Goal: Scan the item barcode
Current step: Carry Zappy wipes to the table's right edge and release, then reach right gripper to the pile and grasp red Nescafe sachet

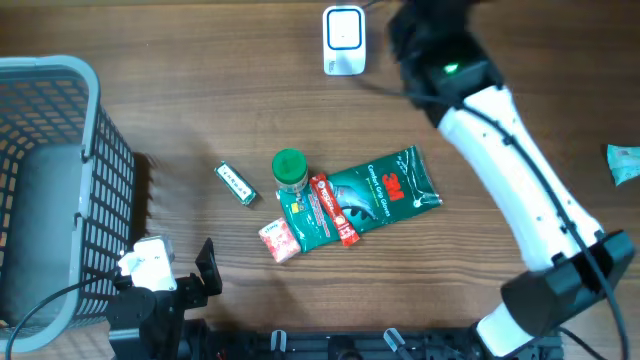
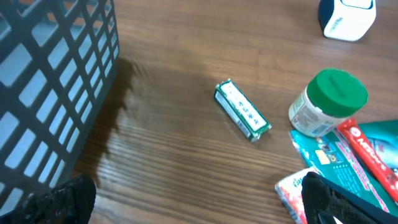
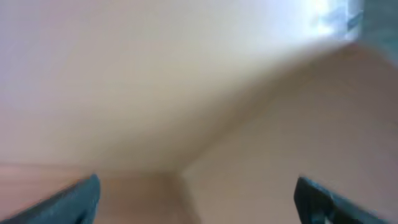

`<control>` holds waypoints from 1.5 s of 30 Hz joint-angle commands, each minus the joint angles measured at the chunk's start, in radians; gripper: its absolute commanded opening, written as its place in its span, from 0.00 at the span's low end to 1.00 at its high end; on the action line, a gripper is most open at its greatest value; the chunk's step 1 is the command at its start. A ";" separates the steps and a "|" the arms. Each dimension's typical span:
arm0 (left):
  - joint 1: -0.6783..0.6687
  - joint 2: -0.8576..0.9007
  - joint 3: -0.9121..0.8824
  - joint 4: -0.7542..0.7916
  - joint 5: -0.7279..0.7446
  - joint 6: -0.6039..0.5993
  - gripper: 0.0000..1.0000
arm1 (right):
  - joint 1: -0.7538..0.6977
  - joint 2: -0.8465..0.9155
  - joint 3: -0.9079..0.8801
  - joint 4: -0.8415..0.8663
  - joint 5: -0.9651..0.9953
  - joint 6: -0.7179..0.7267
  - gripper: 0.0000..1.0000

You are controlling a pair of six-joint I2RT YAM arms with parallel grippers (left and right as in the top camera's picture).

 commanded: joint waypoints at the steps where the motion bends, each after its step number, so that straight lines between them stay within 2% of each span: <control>1: 0.002 -0.007 -0.005 0.003 0.012 -0.005 1.00 | 0.068 -0.019 -0.003 -0.411 -0.469 0.600 1.00; 2: 0.002 -0.007 -0.005 0.003 0.012 -0.005 1.00 | 0.071 -0.018 -0.003 -0.529 -0.647 0.742 0.99; 4: 0.002 -0.007 -0.005 0.003 0.012 -0.005 1.00 | 0.062 -0.010 -0.005 -0.679 -0.971 0.858 0.99; 7: 0.002 -0.007 -0.005 0.003 0.012 -0.005 1.00 | 0.060 -0.009 -0.005 -0.807 -1.023 0.855 0.99; 9: 0.002 -0.007 -0.005 0.003 0.012 -0.005 1.00 | 0.060 -0.009 -0.006 -0.927 -1.019 0.854 0.95; 11: 0.002 -0.007 -0.005 0.003 0.012 -0.005 1.00 | 0.060 -0.009 -0.042 -1.028 -1.202 0.706 0.92; 13: 0.002 -0.007 -0.005 0.003 0.012 -0.005 1.00 | 0.060 -0.009 -0.155 -1.017 -1.403 0.500 0.89; 14: 0.002 -0.007 -0.005 0.003 0.012 -0.005 1.00 | 0.060 -0.009 -0.235 -0.961 -1.448 0.495 0.94; 17: 0.002 -0.007 -0.005 0.003 0.012 -0.005 1.00 | 0.064 -0.009 -0.439 -0.793 -1.528 0.557 0.95; 22: 0.002 -0.007 -0.005 0.003 0.012 -0.005 1.00 | 0.142 -0.008 -0.539 -0.672 -1.455 0.613 0.85; 26: 0.002 -0.007 -0.005 0.003 0.012 -0.005 1.00 | 0.324 -0.002 -0.542 -0.620 -1.031 0.712 0.83; 29: 0.002 -0.007 -0.005 0.003 0.012 -0.005 1.00 | 0.401 0.030 -0.542 -0.600 -0.854 0.788 0.77; 32: 0.002 -0.007 -0.005 0.003 0.012 -0.005 1.00 | 0.409 0.093 -0.542 -0.599 -0.823 0.829 0.69; 35: 0.002 -0.007 -0.005 0.003 0.012 -0.005 1.00 | 0.409 0.152 -0.542 -0.603 -0.835 0.840 0.68; 37: 0.002 -0.007 -0.005 0.003 0.012 -0.005 1.00 | 0.409 0.169 -0.542 -0.619 -0.835 0.847 0.62; 40: 0.002 -0.007 -0.005 0.003 0.012 -0.005 1.00 | 0.410 0.203 -0.542 -0.628 -0.814 0.874 0.59; 42: 0.002 -0.007 -0.005 0.003 0.012 -0.005 1.00 | 0.410 0.263 -0.542 -0.650 -0.807 0.927 0.52; 45: 0.002 -0.007 -0.005 0.003 0.012 -0.005 1.00 | 0.410 0.320 -0.542 -0.716 -0.810 1.019 0.29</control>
